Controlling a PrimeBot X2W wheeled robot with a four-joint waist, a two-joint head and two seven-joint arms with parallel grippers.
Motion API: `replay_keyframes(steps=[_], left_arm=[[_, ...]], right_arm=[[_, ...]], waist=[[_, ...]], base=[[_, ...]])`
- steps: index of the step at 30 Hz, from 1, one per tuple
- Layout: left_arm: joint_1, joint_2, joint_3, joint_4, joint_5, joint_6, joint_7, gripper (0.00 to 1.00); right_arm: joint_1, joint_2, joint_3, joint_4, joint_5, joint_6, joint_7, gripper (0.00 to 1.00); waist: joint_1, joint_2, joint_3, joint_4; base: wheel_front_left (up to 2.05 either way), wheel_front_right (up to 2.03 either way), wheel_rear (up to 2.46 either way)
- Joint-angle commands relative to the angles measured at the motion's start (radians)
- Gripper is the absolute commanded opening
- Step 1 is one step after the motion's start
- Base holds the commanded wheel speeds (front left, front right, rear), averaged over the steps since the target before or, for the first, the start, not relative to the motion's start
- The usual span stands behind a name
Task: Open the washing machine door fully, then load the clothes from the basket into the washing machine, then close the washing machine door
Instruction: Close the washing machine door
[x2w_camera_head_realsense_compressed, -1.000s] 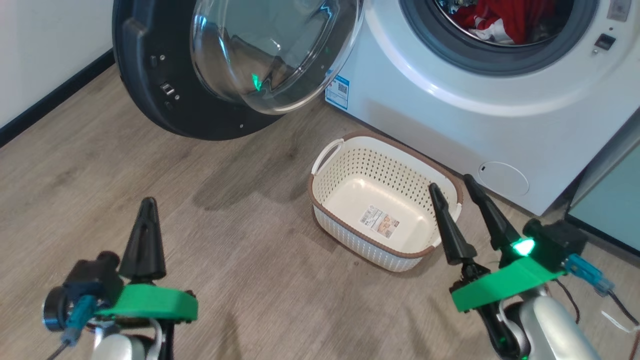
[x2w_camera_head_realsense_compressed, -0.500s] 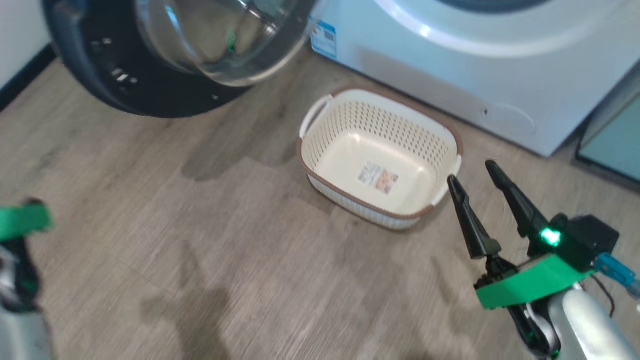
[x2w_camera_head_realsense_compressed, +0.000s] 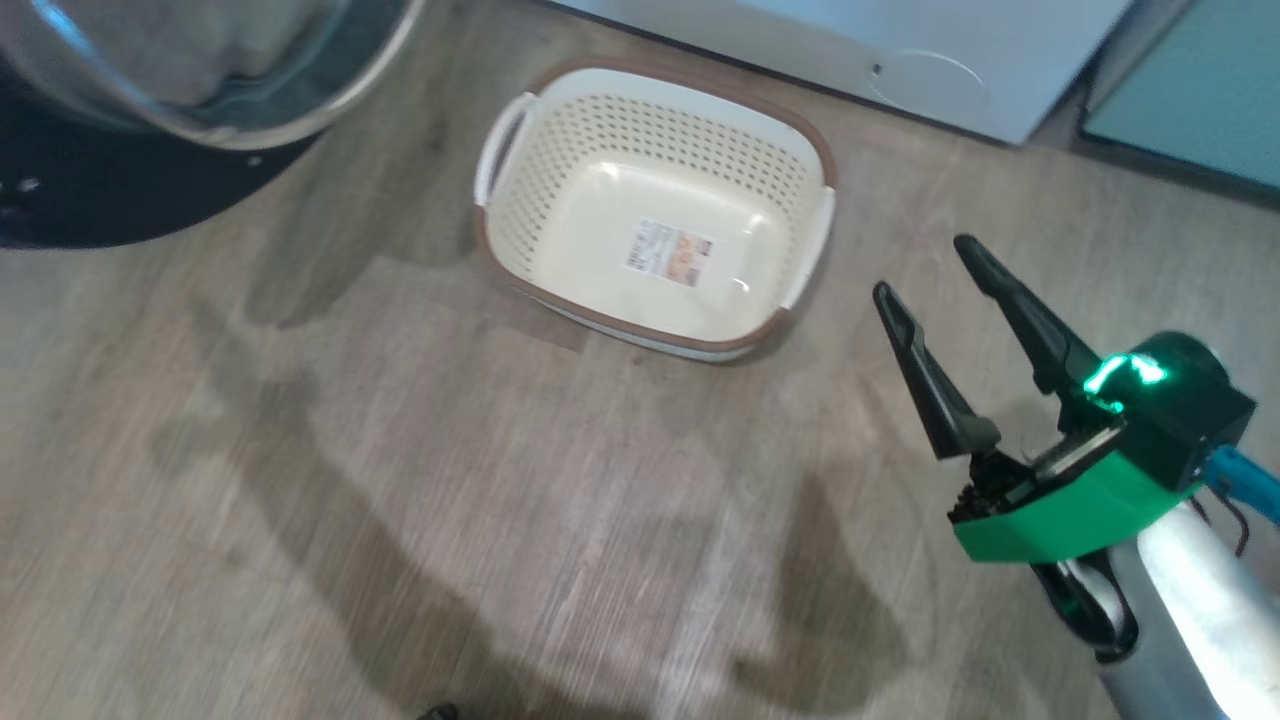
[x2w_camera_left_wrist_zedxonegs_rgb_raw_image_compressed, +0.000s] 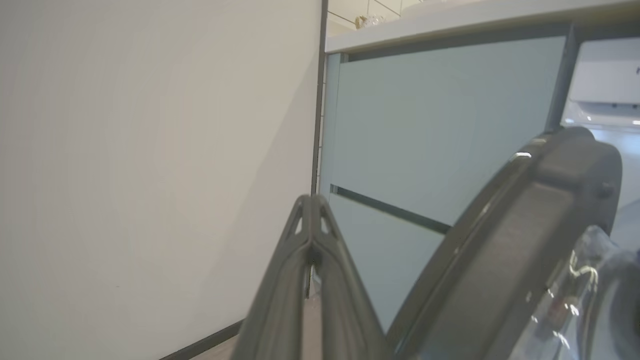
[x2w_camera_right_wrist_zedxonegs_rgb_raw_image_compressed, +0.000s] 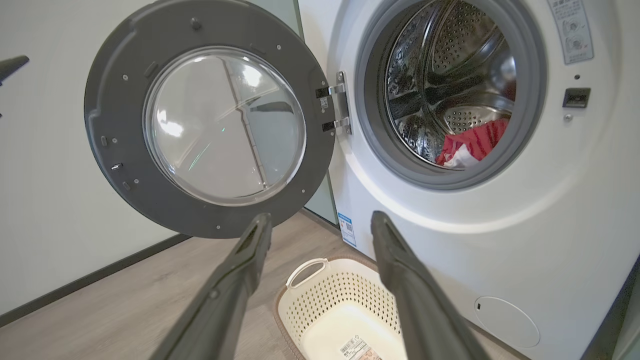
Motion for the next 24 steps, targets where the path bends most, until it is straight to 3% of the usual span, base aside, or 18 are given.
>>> replay_keyframes(steps=[1, 6, 14, 24], left_arm=[[-0.048, 0.072, 0.045, 0.005, -0.036, 0.006, 0.014, 0.00], [-0.137, 0.130, 0.105, 0.204, -0.090, 0.053, 0.042, 0.00], [-0.219, 0.171, 0.206, 0.433, -0.221, 0.061, 0.131, 0.00], [-0.305, 0.147, 0.298, 0.567, -0.381, 0.019, 0.272, 0.00]], right_arm=[[-0.022, -0.012, 0.018, -0.042, 0.008, 0.000, -0.009, 1.00], [-0.036, -0.005, 0.021, -0.040, 0.011, 0.000, -0.009, 1.00], [-0.040, 0.012, 0.017, -0.028, 0.013, 0.000, -0.009, 1.00], [-0.036, 0.022, 0.017, -0.017, 0.001, 0.000, -0.009, 1.00]], waist=[[0.0000, 0.0000, 0.030, -0.039], [0.0000, 0.0000, 0.038, -0.074], [0.0000, 0.0000, 0.024, -0.105], [0.0000, 0.0000, 0.004, -0.106]], base=[[0.00, 0.00, 0.00], [0.00, 0.00, 0.00], [0.00, 0.00, 0.00], [0.00, 0.00, 0.00]])
